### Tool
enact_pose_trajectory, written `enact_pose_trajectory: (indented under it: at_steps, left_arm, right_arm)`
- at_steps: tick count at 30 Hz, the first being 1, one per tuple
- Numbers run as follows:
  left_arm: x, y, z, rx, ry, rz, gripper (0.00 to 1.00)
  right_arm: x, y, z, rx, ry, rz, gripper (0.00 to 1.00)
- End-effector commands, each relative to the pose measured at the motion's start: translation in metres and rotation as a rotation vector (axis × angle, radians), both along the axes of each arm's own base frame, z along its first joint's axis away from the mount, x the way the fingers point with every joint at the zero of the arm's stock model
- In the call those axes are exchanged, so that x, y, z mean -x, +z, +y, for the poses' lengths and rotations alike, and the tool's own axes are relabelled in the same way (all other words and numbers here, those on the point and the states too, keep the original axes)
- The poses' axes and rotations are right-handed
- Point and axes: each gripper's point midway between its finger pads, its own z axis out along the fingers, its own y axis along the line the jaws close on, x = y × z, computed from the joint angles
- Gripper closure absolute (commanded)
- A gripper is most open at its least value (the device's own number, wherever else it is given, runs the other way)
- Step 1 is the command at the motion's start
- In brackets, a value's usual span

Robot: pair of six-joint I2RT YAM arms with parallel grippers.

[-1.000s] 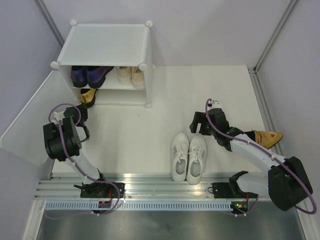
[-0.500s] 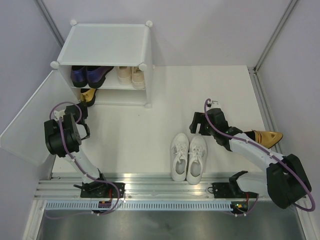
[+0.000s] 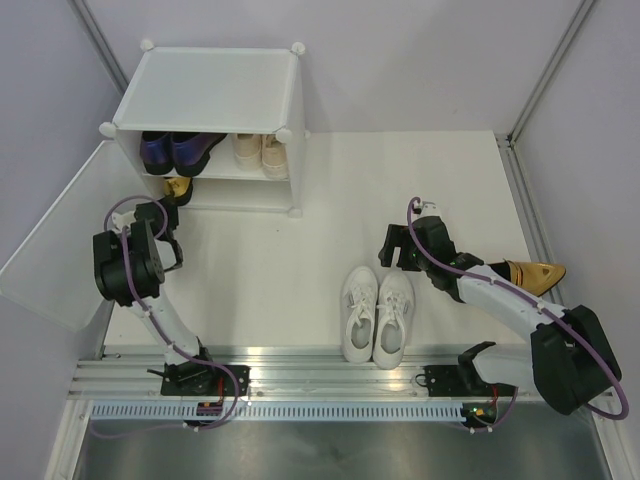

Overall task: Place and organize the shoes in the shoe cabinet
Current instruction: Place the shoe in the shoe cabinet.

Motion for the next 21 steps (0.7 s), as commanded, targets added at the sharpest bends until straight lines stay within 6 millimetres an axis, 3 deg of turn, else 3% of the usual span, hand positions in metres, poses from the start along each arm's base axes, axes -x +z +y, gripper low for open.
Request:
enact_pose_trajectory:
  at_steps: [1,9,13,15,16,17,21]
  left_arm:
    - [-0.027,0.047,0.007,-0.016,-0.015,-0.151,0.62]
    - [-0.032,0.049,0.005,-0.019,-0.035,-0.152,0.61]
    - [-0.026,0.051,-0.003,-0.009,-0.061,-0.156,0.57]
    - [-0.017,0.046,-0.006,-0.004,-0.060,-0.143,0.57]
    - [-0.014,0.054,-0.012,-0.004,-0.084,-0.157,0.56]
    - [-0.007,0.047,-0.016,0.007,-0.092,-0.142,0.56]
    - [0.014,0.053,-0.030,0.018,-0.120,-0.145,0.55]
  right_arm:
    - [-0.017,0.020,0.004,-0.013,-0.005,-0.066,0.08]
    - [-0.017,0.019,0.004,-0.009,-0.006,-0.063,0.08]
    - [-0.017,0.020,0.004,-0.013,-0.002,-0.068,0.08]
    - [-0.016,0.022,0.004,-0.019,0.000,-0.070,0.08]
    - [-0.015,0.022,0.005,-0.024,0.004,-0.070,0.08]
    - [-0.014,0.023,0.005,-0.026,0.005,-0.072,0.08]
    - [-0.012,0.026,0.006,-0.036,0.008,-0.079,0.08]
